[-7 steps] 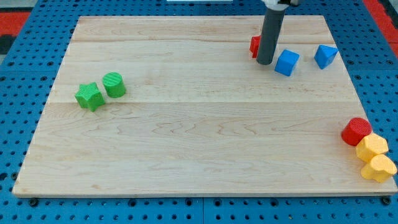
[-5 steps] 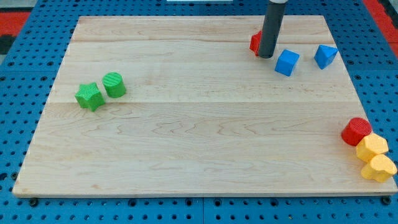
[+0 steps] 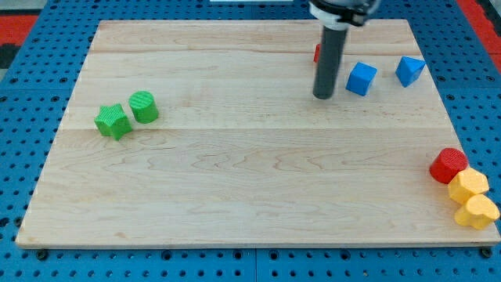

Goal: Place blue blocks together at right side of the red star

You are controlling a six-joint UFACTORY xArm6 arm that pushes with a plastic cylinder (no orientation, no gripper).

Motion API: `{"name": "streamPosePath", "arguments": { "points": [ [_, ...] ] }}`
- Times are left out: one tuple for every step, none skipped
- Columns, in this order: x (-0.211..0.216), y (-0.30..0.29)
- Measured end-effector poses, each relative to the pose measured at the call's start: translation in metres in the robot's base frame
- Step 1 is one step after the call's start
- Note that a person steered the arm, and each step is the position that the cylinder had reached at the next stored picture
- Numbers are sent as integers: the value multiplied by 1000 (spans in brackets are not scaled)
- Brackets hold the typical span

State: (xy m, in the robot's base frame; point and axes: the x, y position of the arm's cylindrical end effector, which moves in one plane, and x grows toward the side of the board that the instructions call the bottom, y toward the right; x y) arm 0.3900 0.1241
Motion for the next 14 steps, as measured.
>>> {"name": "streamPosePath", "arguments": {
  "points": [
    [7,14],
    [2,40],
    [-36,55],
    [-47,65],
    [-75,72],
    [-81,74],
    [-76,83],
    [-8,117],
    [26,136],
    [-9,170],
    [-21,170],
    [-45,168],
    [-45,158],
    [-45,143]
  ]
}}
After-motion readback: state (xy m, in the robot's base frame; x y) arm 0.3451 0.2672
